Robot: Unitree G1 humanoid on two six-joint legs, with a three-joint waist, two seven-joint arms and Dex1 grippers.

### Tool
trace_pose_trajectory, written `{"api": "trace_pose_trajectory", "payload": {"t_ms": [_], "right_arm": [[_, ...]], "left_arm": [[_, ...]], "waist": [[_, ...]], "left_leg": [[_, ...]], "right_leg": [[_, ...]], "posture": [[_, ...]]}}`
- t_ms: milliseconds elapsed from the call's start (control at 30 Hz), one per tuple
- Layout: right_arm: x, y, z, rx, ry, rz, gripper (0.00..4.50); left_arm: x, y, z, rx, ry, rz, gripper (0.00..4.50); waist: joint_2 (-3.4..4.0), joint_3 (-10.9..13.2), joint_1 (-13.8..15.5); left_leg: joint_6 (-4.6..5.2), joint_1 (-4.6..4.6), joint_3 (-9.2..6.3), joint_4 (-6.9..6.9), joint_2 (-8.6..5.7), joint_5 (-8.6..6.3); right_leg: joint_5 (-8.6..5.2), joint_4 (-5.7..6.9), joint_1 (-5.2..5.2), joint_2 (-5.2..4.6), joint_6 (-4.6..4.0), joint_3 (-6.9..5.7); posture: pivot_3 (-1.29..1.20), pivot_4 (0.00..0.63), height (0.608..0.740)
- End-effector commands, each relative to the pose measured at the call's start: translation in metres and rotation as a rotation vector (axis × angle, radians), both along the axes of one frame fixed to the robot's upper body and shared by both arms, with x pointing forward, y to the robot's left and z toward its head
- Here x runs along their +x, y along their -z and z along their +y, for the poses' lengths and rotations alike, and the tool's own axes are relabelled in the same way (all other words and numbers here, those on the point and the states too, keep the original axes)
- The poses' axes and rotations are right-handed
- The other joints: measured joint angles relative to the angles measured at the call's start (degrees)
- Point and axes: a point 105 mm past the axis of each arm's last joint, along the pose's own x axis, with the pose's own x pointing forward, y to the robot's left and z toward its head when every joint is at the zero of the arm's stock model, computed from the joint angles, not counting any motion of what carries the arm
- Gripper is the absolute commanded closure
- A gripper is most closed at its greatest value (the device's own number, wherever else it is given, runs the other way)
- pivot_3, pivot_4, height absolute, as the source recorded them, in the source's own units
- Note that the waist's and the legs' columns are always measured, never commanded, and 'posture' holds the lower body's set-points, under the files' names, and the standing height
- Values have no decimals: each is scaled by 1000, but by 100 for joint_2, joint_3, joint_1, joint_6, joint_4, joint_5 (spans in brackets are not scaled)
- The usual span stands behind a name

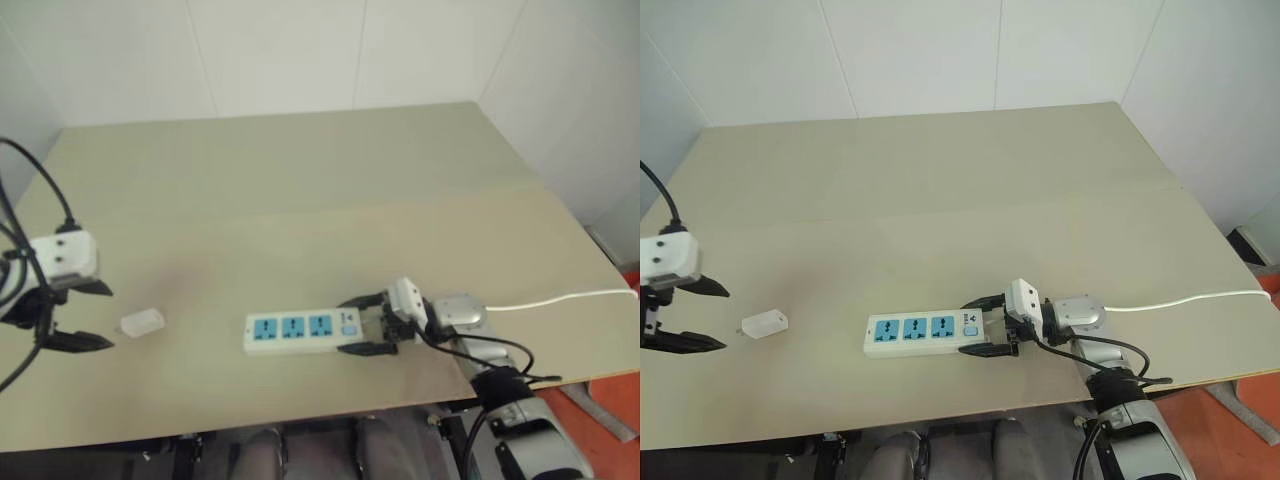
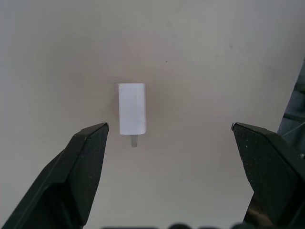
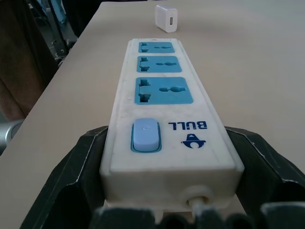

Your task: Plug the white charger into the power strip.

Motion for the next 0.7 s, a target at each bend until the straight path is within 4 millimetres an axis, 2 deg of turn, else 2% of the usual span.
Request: {"api": "trace_pose_trajectory", "payload": {"t_ms": [33, 400, 700], "right_arm": [[-4, -6, 4, 14, -14, -12, 1097], [-3, -8, 4, 36, 30, -2, 1097], [-3, -9, 8, 54, 54, -7, 1097]], "left_arm": [[8, -4, 1, 66, -3, -41, 0], [39, 21, -4, 167, 59, -82, 0], [54, 44, -11, 164, 53, -75, 0]], "waist": [[0, 0, -4], [-1, -1, 0], [-1, -1, 2]], "left_leg": [[0, 0, 0, 0, 0, 0], [0, 0, 0, 1, -1, 0], [0, -1, 0, 1, -1, 0]], "right_leg": [[0, 0, 0, 0, 0, 0], [0, 5, -1, 2, 0, 0], [0, 5, -2, 2, 0, 0]], "posture": [[0, 150, 740], [0, 150, 740], [0, 150, 740]]}}
